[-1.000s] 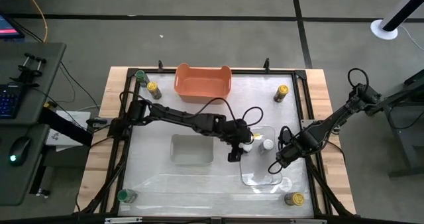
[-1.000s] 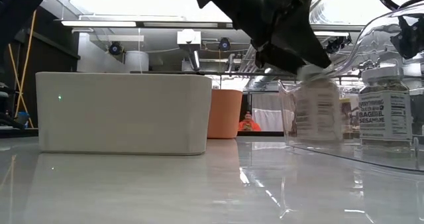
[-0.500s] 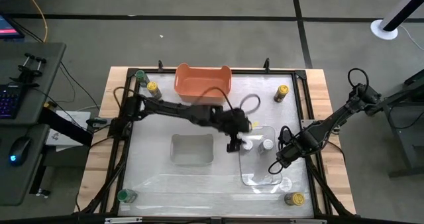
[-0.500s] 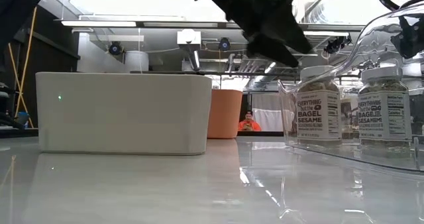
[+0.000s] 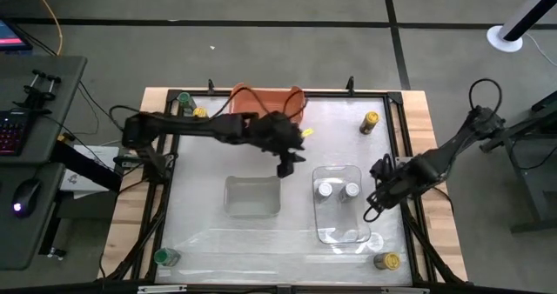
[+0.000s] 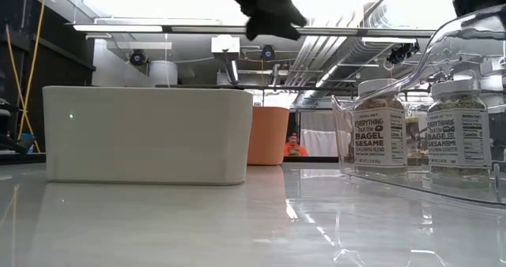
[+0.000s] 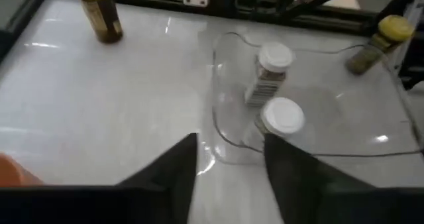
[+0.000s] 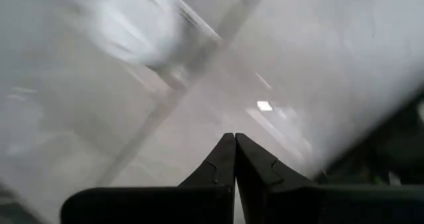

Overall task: Sort spices by type
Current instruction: Adjust the white seasoning bottle in the transparent bin

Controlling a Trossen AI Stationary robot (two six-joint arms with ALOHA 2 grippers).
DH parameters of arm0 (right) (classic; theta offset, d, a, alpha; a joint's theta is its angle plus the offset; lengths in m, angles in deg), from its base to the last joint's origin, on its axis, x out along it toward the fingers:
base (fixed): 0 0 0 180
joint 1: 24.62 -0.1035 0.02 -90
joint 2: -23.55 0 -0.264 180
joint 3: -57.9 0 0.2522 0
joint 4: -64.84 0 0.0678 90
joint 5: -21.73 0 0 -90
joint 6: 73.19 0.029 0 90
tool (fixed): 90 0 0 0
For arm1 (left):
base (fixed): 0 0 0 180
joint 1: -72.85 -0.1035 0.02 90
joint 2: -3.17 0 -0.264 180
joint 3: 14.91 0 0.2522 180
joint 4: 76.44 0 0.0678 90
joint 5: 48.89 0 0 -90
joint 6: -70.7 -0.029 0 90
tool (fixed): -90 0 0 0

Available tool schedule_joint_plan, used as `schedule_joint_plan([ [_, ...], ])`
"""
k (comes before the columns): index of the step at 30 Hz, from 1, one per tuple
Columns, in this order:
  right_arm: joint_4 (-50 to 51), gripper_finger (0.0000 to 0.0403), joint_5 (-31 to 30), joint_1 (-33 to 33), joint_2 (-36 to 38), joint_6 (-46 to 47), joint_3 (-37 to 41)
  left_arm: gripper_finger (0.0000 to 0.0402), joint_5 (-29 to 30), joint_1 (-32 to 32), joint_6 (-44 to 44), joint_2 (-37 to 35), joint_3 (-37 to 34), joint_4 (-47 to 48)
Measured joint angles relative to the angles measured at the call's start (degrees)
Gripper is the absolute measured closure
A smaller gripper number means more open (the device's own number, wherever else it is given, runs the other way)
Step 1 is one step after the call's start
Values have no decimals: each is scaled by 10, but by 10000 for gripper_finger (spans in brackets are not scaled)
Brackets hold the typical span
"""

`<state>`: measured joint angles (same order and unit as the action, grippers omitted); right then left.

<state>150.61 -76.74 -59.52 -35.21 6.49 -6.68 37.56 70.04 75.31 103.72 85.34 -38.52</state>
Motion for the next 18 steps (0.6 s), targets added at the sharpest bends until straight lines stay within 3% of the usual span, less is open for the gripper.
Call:
schedule_joint_plan([
  [3,-2,403,-8,5,12,-59,-33,352,20,21,46,-59,-107,-81],
  [5,-4,403,8,11,11,-99,-43,388,34,38,88,-93,-179,-152],
  [8,-8,403,26,26,2,-151,-45,392,74,67,143,-119,-267,-266],
  [11,-13,403,26,45,-21,-192,-45,400,105,87,169,-115,-310,-339],
  [18,-28,403,31,83,-86,-309,-45,401,116,96,161,-60,-303,-365],
])
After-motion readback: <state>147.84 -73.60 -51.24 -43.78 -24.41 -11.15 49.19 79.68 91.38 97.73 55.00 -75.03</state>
